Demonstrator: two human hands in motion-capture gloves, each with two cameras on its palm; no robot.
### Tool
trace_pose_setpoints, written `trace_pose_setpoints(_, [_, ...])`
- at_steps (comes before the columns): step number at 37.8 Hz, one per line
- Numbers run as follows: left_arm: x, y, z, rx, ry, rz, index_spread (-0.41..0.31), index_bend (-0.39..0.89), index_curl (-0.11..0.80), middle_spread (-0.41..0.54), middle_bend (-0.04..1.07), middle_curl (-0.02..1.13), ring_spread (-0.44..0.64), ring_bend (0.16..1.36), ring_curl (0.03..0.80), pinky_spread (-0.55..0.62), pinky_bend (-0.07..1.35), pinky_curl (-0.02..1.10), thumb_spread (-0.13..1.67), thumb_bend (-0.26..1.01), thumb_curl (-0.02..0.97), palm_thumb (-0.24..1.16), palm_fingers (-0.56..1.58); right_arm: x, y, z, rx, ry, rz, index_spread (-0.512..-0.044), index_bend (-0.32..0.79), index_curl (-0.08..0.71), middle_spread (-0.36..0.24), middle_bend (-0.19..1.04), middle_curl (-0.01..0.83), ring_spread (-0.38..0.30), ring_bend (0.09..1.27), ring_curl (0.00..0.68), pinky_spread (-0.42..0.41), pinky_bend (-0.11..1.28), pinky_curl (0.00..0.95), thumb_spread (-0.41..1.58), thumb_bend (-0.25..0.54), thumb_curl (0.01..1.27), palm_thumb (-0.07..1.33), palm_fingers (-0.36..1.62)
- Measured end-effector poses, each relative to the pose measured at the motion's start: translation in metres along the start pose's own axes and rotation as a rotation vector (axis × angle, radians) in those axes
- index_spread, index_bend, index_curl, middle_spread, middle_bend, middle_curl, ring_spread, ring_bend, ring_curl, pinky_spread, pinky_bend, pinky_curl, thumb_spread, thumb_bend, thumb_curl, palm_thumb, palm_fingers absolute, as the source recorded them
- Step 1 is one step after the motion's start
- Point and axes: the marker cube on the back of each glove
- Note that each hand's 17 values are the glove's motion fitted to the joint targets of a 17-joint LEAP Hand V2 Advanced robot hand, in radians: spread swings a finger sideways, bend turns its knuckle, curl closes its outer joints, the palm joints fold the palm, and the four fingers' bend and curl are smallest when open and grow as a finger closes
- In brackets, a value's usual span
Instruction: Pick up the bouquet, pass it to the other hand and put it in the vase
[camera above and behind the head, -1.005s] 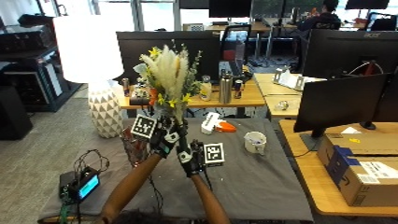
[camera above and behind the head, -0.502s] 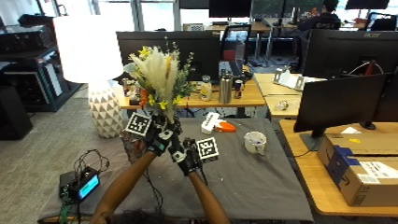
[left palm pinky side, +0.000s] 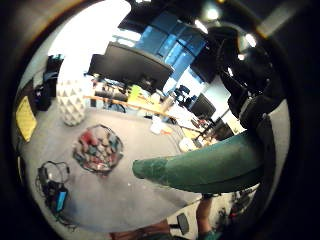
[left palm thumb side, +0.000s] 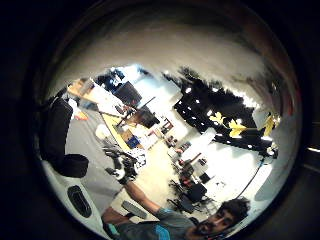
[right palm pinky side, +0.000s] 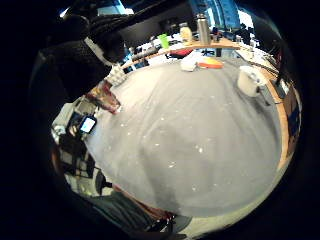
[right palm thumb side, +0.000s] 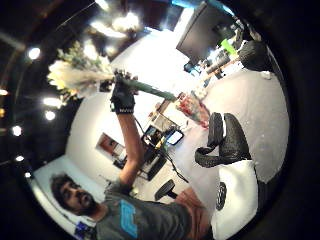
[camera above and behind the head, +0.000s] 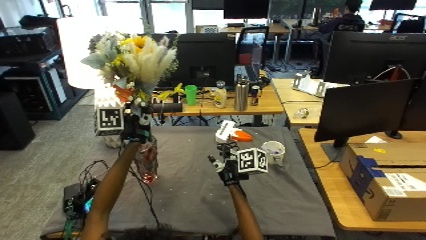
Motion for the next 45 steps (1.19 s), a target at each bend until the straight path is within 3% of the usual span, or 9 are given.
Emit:
trace_pose_setpoints(5, [0.019, -0.015, -0.007, 0.096, 0.031, 0.021, -0.217, 0.14, 0.256, -0.310, 0.43, 0.56, -0.33, 0.73, 0.451, -0.33, 0.43, 0.42, 1.36, -0.01, 0.251, 0.68, 1.14, 0.005, 0.001, -0.021, 0.038, 0.043, 0.005, -0.274, 0.19, 0.498, -0.065, 0.37, 0.470, -0.009, 0.40, 0.366, 0.183, 0.50, 0.391, 0.98, -0.019, 0.60, 0.95, 0.69])
trace_pose_setpoints(11, [0.001, -0.037, -0.037, 0.151, 0.042, 0.020, -0.221, 0.14, 0.274, -0.309, 0.41, 0.57, -0.33, 0.72, 0.453, -0.33, 0.41, 0.42, 1.37, -0.01, 0.240, 0.68, 1.14, 0.008, 0.003, -0.043, 0.074, 0.112, 0.006, -0.274, 0.17, 0.480, -0.055, 0.32, 0.451, 0.026, 0.34, 0.346, 0.237, 0.46, 0.372, 1.01, -0.022, 0.58, 0.94, 0.71])
trace_pose_setpoints(19, [-0.031, -0.048, -0.041, 0.130, 0.085, -0.074, -0.223, 0.13, 0.288, -0.310, 0.39, 0.57, -0.33, 0.70, 0.451, -0.33, 0.41, 0.43, 1.37, -0.01, 0.227, 0.68, 1.15, 0.016, 0.006, -0.048, 0.082, 0.120, 0.027, -0.280, 0.16, 0.457, -0.044, 0.28, 0.439, 0.050, 0.29, 0.342, 0.274, 0.42, 0.364, 1.03, -0.020, 0.57, 0.93, 0.73])
trace_pose_setpoints(27, [-0.066, -0.054, -0.021, 0.002, 0.135, -0.202, -0.230, 0.12, 0.295, -0.312, 0.38, 0.58, -0.33, 0.70, 0.453, -0.33, 0.41, 0.43, 1.36, -0.01, 0.217, 0.67, 1.15, 0.022, 0.004, -0.049, 0.075, 0.124, 0.039, -0.281, 0.15, 0.435, -0.037, 0.25, 0.432, 0.066, 0.27, 0.346, 0.298, 0.39, 0.357, 1.05, -0.018, 0.56, 0.92, 0.73])
trace_pose_setpoints(31, [-0.084, -0.055, -0.012, -0.067, 0.122, -0.222, -0.223, 0.12, 0.292, -0.311, 0.38, 0.59, -0.33, 0.70, 0.455, -0.33, 0.41, 0.43, 1.36, -0.01, 0.216, 0.67, 1.15, 0.020, 0.002, -0.053, 0.089, 0.121, 0.038, -0.281, 0.15, 0.426, -0.036, 0.23, 0.429, 0.072, 0.26, 0.348, 0.303, 0.37, 0.355, 1.06, -0.018, 0.55, 0.92, 0.73])
trace_pose_setpoints(35, [-0.111, -0.050, -0.003, -0.155, 0.140, -0.272, -0.155, 0.05, 0.262, -0.270, 0.34, 0.59, -0.30, 0.67, 0.458, -0.21, 0.38, 0.43, 1.36, -0.02, 0.206, 0.65, 0.84, 0.017, 0.004, -0.054, 0.095, 0.128, 0.029, -0.282, 0.15, 0.416, -0.035, 0.22, 0.427, 0.075, 0.26, 0.351, 0.307, 0.35, 0.352, 1.06, -0.018, 0.55, 0.92, 0.73])
trace_pose_setpoints(36, [-0.116, -0.048, -0.002, -0.178, 0.134, -0.294, -0.158, 0.07, 0.266, -0.266, 0.36, 0.61, -0.31, 0.68, 0.473, -0.20, 0.38, 0.44, 1.35, -0.02, 0.206, 0.65, 0.87, 0.017, 0.005, -0.054, 0.095, 0.130, 0.026, -0.282, 0.15, 0.414, -0.035, 0.21, 0.427, 0.076, 0.25, 0.351, 0.309, 0.36, 0.355, 1.06, -0.017, 0.55, 0.92, 0.73])
trace_pose_setpoints(40, [-0.120, -0.031, -0.005, -0.274, 0.005, -0.389, -0.069, 0.09, 0.251, -0.179, 0.23, 0.58, -0.20, 0.58, 0.448, -0.10, 0.45, 0.46, 1.32, -0.02, 0.204, 0.62, 0.60, 0.018, 0.007, -0.056, 0.097, 0.134, 0.028, -0.285, 0.15, 0.409, -0.031, 0.20, 0.426, 0.078, 0.24, 0.353, 0.316, 0.33, 0.351, 1.06, -0.017, 0.55, 0.92, 0.73])
trace_pose_setpoints(45, [-0.123, -0.012, -0.017, -0.420, -0.239, -0.438, -0.036, 0.13, 0.256, -0.122, 0.18, 0.52, -0.11, 0.51, 0.398, -0.03, 0.44, 0.44, 1.22, -0.01, 0.233, 0.66, 0.61, 0.019, 0.008, -0.059, 0.103, 0.135, 0.037, -0.286, 0.15, 0.400, -0.029, 0.20, 0.427, 0.079, 0.23, 0.356, 0.320, 0.32, 0.351, 1.06, -0.017, 0.54, 0.92, 0.73])
